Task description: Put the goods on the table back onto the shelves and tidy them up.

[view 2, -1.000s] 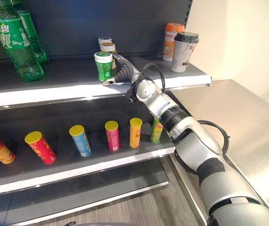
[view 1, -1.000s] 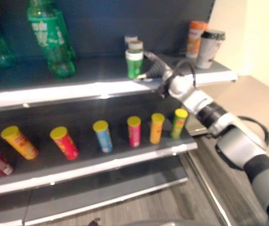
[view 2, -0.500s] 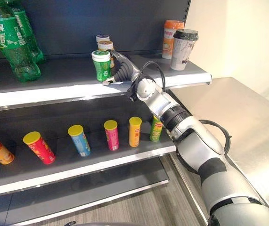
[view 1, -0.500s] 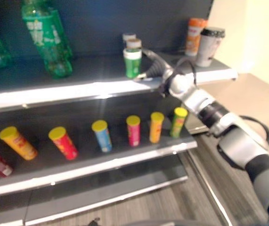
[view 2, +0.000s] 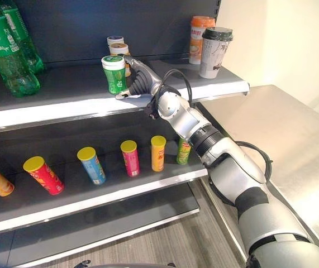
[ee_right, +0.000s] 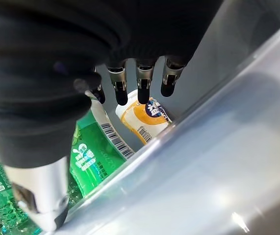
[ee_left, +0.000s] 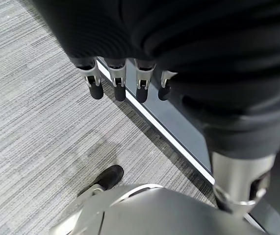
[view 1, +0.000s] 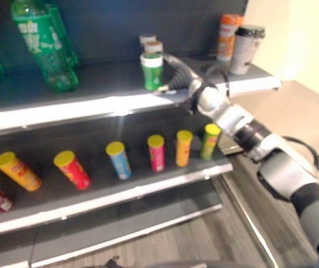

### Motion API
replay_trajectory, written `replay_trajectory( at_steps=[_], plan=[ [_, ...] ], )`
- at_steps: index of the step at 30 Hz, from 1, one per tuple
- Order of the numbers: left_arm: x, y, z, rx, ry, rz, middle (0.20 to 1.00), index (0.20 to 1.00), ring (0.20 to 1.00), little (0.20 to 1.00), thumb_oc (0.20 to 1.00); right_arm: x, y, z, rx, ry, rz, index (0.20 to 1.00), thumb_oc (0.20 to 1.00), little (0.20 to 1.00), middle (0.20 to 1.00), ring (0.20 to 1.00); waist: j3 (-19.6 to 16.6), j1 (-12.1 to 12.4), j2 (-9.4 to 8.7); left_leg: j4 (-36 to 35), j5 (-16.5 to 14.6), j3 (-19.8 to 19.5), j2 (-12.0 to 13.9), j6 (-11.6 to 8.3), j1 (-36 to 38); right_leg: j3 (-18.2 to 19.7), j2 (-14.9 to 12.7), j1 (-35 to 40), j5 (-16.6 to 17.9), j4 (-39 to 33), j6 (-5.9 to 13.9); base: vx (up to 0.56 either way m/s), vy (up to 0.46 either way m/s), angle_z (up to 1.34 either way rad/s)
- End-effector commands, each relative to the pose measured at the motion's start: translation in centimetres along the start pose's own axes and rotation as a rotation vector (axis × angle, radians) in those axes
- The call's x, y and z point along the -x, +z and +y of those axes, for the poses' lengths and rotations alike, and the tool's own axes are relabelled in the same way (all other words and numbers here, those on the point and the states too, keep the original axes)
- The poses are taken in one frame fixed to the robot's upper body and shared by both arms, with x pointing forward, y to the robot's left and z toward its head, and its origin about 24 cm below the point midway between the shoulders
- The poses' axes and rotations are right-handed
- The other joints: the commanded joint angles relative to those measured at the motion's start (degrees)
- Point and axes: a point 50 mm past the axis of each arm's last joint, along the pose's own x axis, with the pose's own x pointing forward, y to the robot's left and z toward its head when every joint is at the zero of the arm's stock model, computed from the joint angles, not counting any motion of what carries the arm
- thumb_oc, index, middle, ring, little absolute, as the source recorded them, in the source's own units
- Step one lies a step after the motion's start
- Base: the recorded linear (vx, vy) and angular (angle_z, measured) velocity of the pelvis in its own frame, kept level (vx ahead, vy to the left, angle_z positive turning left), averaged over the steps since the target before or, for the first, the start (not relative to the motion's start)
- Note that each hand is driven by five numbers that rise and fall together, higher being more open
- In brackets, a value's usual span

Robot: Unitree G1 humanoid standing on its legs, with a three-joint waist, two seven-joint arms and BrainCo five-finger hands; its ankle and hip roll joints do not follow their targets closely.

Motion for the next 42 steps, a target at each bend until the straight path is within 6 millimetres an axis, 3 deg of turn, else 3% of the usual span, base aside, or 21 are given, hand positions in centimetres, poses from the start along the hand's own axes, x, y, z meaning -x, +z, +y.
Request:
replay_trajectory(
  at_steps=[1,28,42],
  plan=[
    [-0.4,0.8,2.8,0.008,0.074,0.005,1.000,1.000,1.000,1.000,1.000,-1.6,1.8,-2.3,0.084,-0.062,-0.019,1.000,1.000,1.000,1.000,1.000,0.4,0.3,-2.13,0.4,-4.4,-2.1,0.3,-1.31,1.7,4.3,-2.2,5.7,-5.1,0.4,3.05,0.00,0.000,0.00],
    [-0.4,1.0,2.8,-0.019,0.075,-0.006,1.000,1.000,1.000,1.000,1.000,-2.1,2.2,0.3,0.091,-0.004,-0.003,1.000,1.000,1.000,1.000,1.000,0.5,1.6,-2.17,0.4,-4.4,-3.0,0.1,-1.05,1.7,3.7,-2.6,5.9,-5.0,0.4,2.99,0.00,0.000,0.00],
    [-0.4,1.0,2.8,-0.023,0.074,-0.004,1.000,1.000,1.000,1.000,1.000,-2.0,1.6,-0.1,0.090,-0.016,0.022,1.000,1.000,1.000,1.000,1.000,0.6,1.8,-2.14,0.4,-4.5,-3.3,-0.1,-0.99,1.6,3.5,-2.6,5.9,-5.0,0.4,3.05,0.00,0.002,0.02]
  ],
)
